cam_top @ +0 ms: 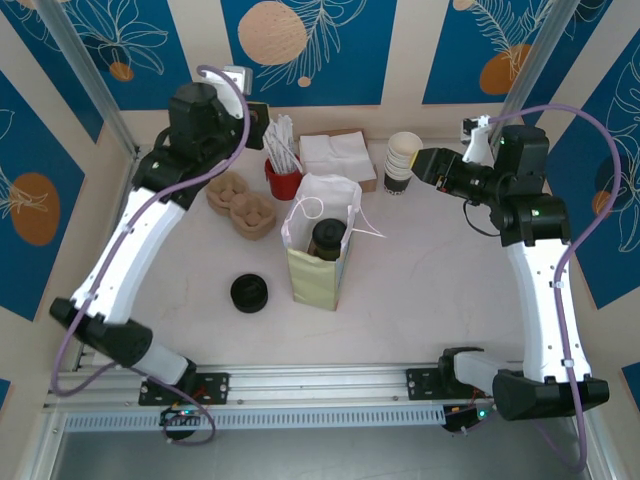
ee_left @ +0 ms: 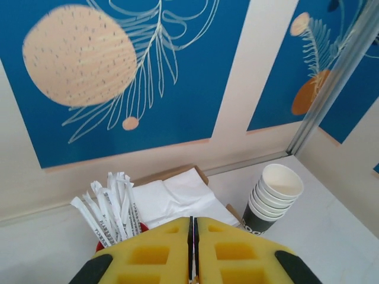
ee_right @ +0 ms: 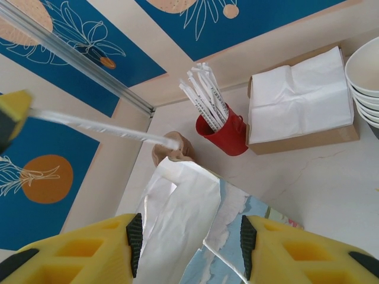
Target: Pack the takeout coffee
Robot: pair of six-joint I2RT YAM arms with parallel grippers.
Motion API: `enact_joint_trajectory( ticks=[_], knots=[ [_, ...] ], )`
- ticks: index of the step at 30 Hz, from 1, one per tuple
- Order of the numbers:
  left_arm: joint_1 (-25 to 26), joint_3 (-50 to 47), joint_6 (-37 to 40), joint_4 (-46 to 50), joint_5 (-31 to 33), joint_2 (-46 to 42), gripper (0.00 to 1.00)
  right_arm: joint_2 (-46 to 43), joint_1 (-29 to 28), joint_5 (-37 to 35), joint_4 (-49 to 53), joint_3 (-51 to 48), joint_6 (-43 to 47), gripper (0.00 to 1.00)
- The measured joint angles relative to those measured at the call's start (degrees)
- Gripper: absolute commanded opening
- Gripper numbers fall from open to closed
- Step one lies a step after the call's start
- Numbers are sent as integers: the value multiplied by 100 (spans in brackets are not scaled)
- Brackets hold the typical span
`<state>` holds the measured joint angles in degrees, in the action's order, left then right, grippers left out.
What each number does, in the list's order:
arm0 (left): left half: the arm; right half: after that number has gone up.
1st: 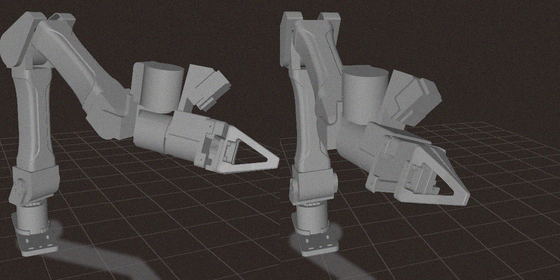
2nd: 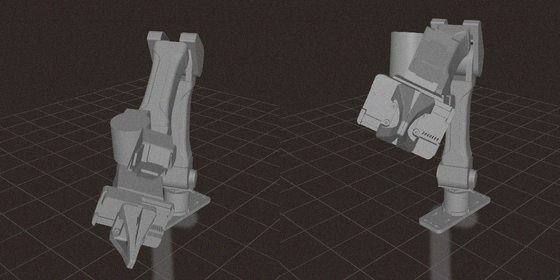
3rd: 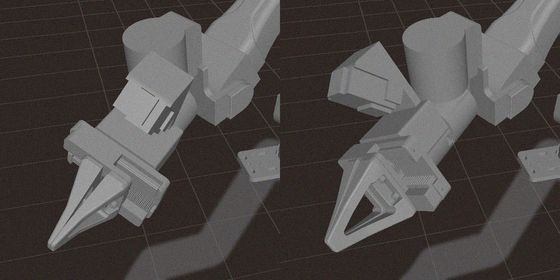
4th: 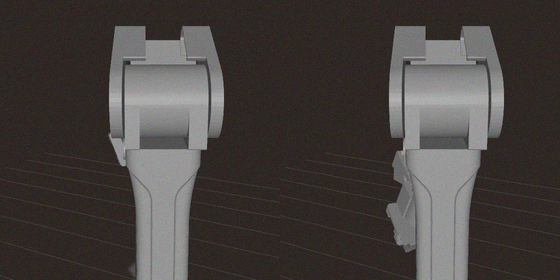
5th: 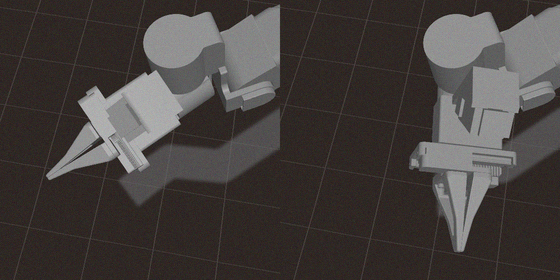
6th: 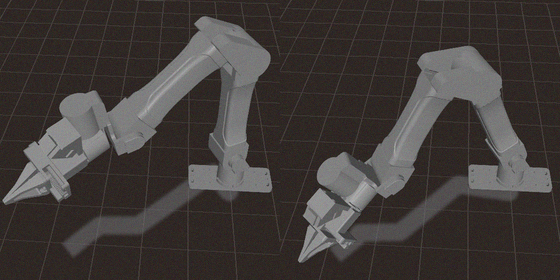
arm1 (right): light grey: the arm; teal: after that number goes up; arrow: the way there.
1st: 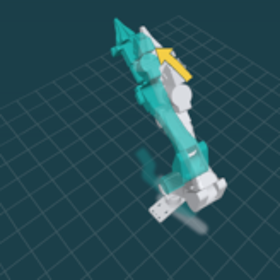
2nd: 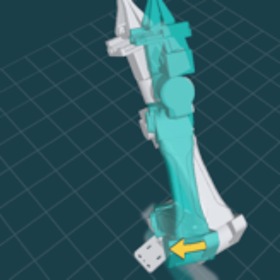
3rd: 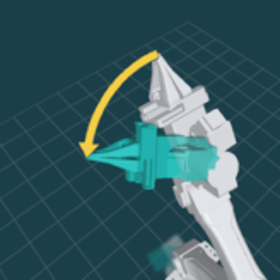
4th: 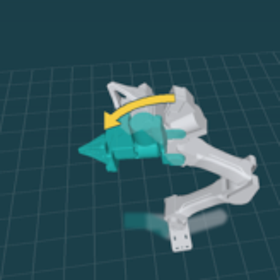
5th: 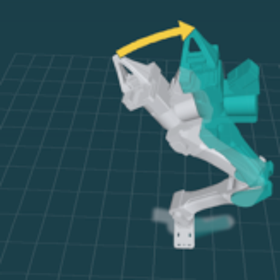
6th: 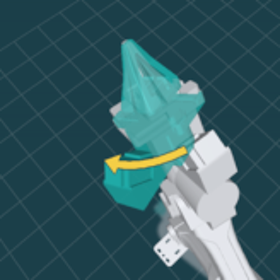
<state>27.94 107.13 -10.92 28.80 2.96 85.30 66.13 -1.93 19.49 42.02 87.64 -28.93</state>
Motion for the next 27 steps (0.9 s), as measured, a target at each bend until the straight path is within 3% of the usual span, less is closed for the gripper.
enact_joint_trajectory(
  ticks=[13,27],
  knots=[
    [1178,17,385,846,509,-1008,9,-13,70,26,-55,-63,-24,50],
    [1628,103,376,1161,155,-1493,9,9,90,22,-111,-168,-50,49]
  ],
)
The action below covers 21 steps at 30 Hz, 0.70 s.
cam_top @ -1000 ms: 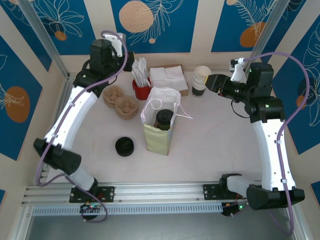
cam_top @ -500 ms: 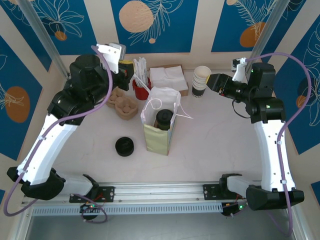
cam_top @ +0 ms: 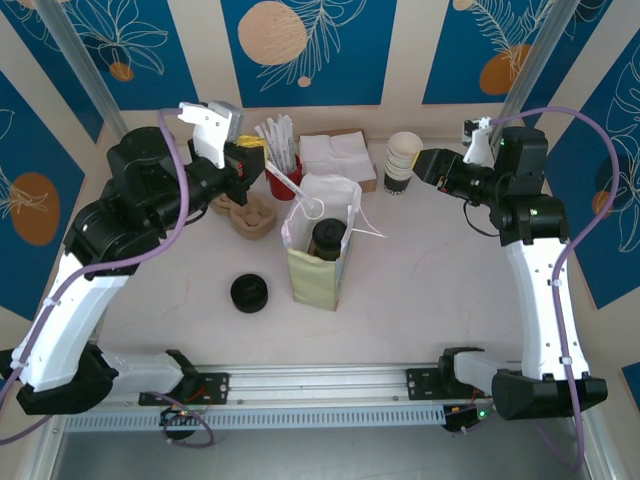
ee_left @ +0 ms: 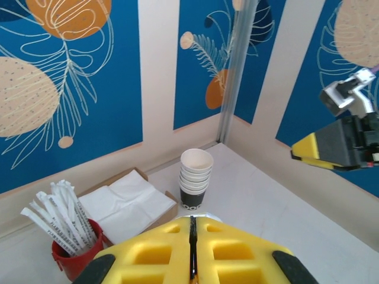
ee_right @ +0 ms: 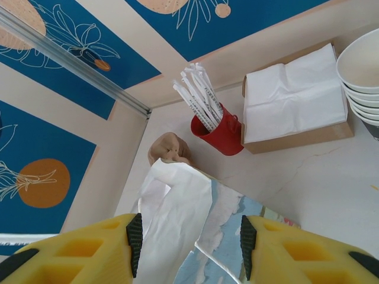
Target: Pack the takeout coffee
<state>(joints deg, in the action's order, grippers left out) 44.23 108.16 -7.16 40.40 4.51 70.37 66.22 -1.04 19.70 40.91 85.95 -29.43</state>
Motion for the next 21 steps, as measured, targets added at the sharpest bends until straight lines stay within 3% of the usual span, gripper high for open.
enact_joint_trajectory(
  ticks=[10,21],
  knots=[
    [42,-83,-42,297,-455,-68,9,85,0,0,-122,-59,-61,50],
    [96,-1226,-42,420,-540,26,9,973,-365,-422,-286,358,11,50]
  ],
)
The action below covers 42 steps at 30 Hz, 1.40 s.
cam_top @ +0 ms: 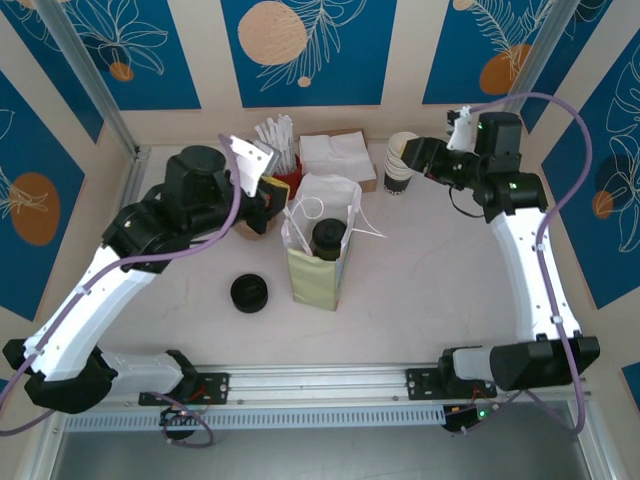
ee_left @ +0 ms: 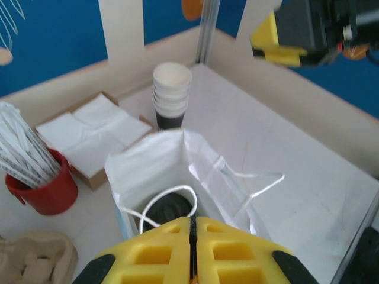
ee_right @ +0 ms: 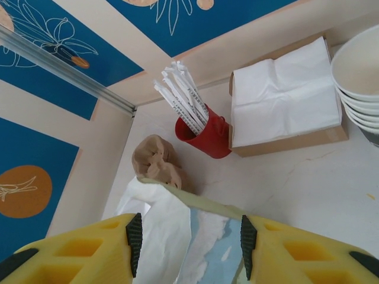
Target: Pack the takeout coffee
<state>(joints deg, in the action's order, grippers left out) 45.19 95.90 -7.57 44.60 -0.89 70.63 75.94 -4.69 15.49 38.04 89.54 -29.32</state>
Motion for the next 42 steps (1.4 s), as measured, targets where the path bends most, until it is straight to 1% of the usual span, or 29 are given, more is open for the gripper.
enact_joint_trajectory(
  ticks=[6,12,17,18,19,20,22,26,32,38,42],
  knots=[
    [76,-455,-42,-79,-63,76,9,848,-319,-426,-37,688,42,49],
    [107,-820,-142,-278,-205,125,9,1550,-673,-879,-140,1034,140,50],
    [118,-973,-168,-354,-299,234,11,2422,-951,-1327,-111,1727,308,49],
    [120,-970,-166,-352,-319,269,13,2533,-999,-1421,-118,1784,350,49],
    [122,-966,-151,-348,-330,308,17,2656,-1049,-1541,-120,1829,400,49],
    [122,-938,-146,-330,-354,356,24,2767,-1099,-1655,-118,1864,457,49],
    [125,-857,-133,-319,-374,455,29,3034,-1193,-1827,-74,2041,544,49],
    [125,-726,-96,-302,-409,498,43,3783,-1351,-2096,98,2892,743,49],
    [125,-616,-87,-280,-376,374,49,4813,-1488,-2437,420,4197,994,49],
    [125,-616,-92,-125,-173,15,54,5650,-1558,-2662,616,5064,1189,49],
    [125,-619,-107,-26,-24,-273,57,6098,-1591,-2758,691,5466,1296,49]
  ],
)
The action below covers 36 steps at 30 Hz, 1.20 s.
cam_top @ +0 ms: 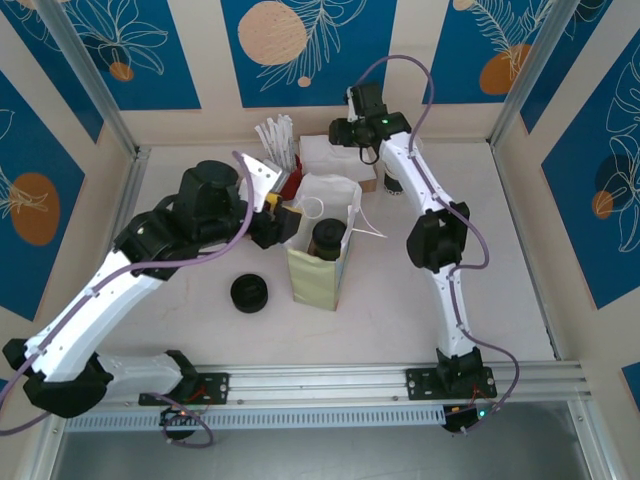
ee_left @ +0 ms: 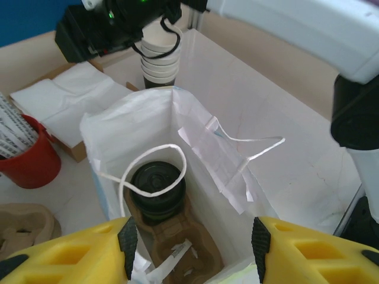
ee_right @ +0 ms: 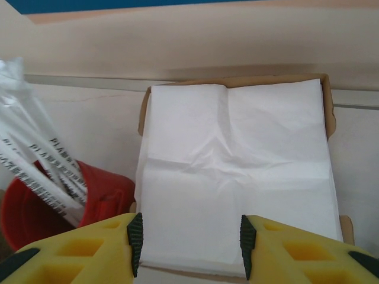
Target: Pack the takeout coffee
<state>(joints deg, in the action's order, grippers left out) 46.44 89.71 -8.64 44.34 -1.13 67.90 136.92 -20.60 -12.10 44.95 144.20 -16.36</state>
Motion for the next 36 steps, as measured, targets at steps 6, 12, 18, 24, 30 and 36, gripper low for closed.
enact_joint_trajectory(
  ticks=[6,12,18,24,30,36],
  knots=[
    [0,-114,-72,48,157,-297,60,369,-61,-197,72,162,192,50],
    [0,-356,-199,76,258,-348,61,658,-168,-470,-15,238,446,52],
    [0,-435,-306,96,273,-358,62,975,-195,-713,-129,260,616,54],
    [0,-505,-345,96,280,-413,62,1178,-166,-745,-212,321,662,55],
    [0,-623,-350,98,295,-422,64,1257,-166,-782,-295,389,743,60],
    [0,-748,-415,94,297,-514,65,1294,-168,-1134,-426,470,1040,68]
  ],
)
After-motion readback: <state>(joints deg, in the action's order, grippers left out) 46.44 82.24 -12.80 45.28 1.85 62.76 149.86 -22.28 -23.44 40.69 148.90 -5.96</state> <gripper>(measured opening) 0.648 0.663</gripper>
